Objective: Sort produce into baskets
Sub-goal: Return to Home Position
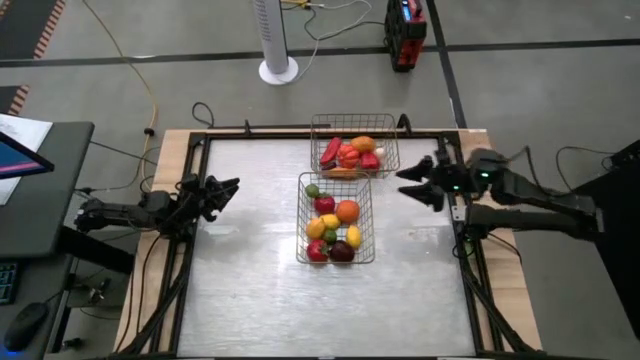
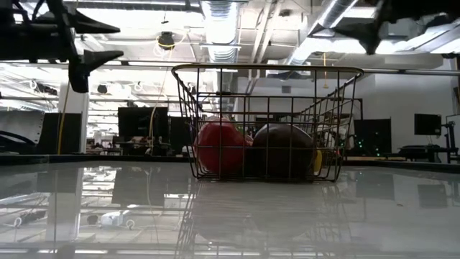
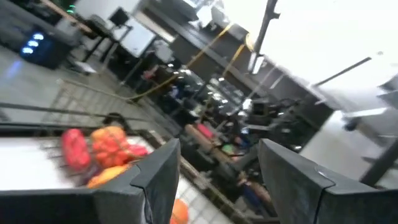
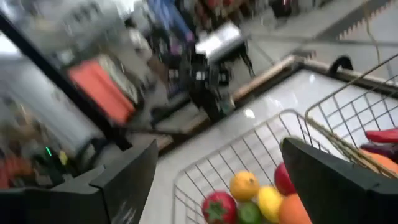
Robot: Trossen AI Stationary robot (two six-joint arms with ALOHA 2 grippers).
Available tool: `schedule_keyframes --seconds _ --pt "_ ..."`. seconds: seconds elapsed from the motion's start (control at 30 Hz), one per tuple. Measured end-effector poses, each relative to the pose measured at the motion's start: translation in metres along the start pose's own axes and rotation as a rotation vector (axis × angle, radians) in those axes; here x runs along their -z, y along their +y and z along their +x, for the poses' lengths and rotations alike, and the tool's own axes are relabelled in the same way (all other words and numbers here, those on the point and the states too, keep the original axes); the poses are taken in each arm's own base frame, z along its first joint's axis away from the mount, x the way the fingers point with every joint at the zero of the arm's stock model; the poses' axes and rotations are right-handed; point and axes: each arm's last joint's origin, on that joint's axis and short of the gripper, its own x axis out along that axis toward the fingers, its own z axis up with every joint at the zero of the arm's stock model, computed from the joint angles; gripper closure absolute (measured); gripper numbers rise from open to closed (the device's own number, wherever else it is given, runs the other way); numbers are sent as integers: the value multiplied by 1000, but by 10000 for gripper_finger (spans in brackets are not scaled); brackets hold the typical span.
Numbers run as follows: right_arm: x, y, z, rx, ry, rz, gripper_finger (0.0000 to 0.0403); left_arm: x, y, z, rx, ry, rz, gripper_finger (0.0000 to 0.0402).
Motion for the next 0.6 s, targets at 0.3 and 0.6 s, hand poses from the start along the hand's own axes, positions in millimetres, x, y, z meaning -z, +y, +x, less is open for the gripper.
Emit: schedule_keyframes --seconds 0.3,0.6 --pt "42 -21 -43 -87 -274 206 65 2 0 0 31 37 3 198" --pt "73 -40 -42 -118 -297 339 80 5 -4 -1 180 129 70 198"
